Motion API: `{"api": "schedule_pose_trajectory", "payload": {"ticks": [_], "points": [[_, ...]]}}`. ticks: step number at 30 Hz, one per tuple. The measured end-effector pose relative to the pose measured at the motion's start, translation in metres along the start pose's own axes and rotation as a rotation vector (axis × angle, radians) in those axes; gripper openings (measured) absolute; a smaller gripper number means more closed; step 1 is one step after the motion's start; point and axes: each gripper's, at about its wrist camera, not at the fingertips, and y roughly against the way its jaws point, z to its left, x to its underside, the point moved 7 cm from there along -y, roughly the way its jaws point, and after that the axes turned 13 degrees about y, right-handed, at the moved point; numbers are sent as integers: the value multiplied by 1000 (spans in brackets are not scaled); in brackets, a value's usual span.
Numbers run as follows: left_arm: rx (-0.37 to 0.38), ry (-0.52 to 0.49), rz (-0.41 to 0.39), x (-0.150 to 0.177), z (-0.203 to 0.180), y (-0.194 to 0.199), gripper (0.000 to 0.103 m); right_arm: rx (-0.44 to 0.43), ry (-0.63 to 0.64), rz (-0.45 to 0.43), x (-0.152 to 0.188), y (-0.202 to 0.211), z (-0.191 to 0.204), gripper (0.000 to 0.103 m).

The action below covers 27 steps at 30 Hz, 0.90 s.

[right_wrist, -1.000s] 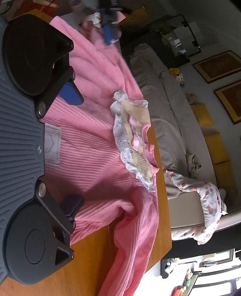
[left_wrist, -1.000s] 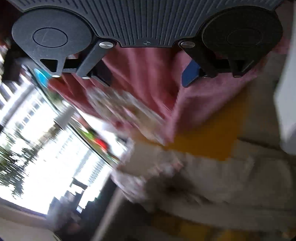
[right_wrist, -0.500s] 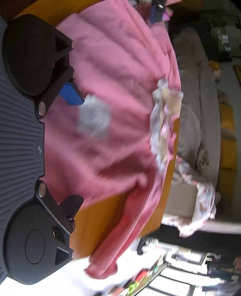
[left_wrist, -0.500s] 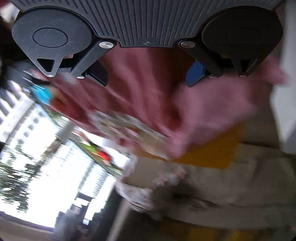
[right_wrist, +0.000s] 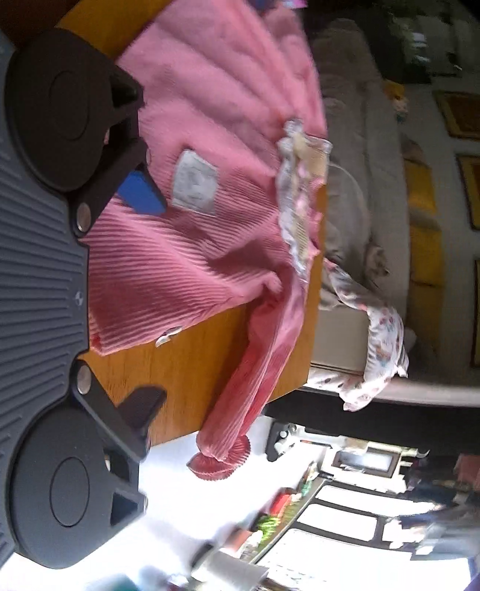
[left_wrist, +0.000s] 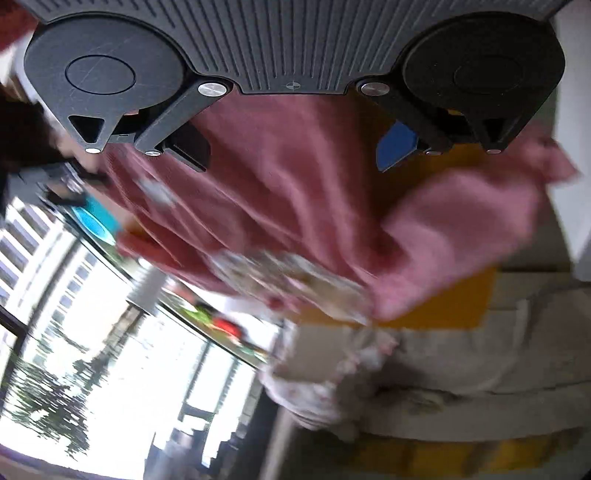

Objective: Fold clothes
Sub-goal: 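Lay the top flat on the table and open both grippers, then grasp a ruffled sleeve cuff with the right gripper and lift it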

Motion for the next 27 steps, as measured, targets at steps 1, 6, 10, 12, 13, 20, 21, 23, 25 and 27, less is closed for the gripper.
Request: {"api": "schedule_pose_trajectory", "payload": {"ticks": [1, 6, 10, 12, 13, 20, 21, 23, 25, 27], "points": [[23, -1, 17, 7, -6, -5, 99, -8, -46, -3, 1, -2, -4, 78], [27, 55, 14, 20, -3, -8, 90, -5, -231, 13, 10, -8, -32, 44], [-14, 157, -25, 15, 19, -1, 70, 11, -180, 47, 23, -8, -29, 36], [-27, 223, -72, 4, 36, 9, 67, 46, -128, 54, 22, -6, -26, 36], [-30, 264, -104, -3, 46, 15, 67, 63, -101, 57, 22, -6, -24, 37], [139, 722, -160, -37, 124, 25, 76, 52, -167, -69, -2, -6, -23, 65], [159, 749, -153, -40, 126, 20, 77, 51, -182, -96, -8, -8, -23, 67], [162, 777, -157, -48, 130, 7, 74, 35, -242, -145, -19, -12, -24, 69], [111, 752, -181, -59, 132, -8, 67, -3, -290, -162, -28, -19, -22, 71], [35, 714, -195, -70, 139, -23, 40, -44, -326, -166, -35, -27, -18, 72]]}}
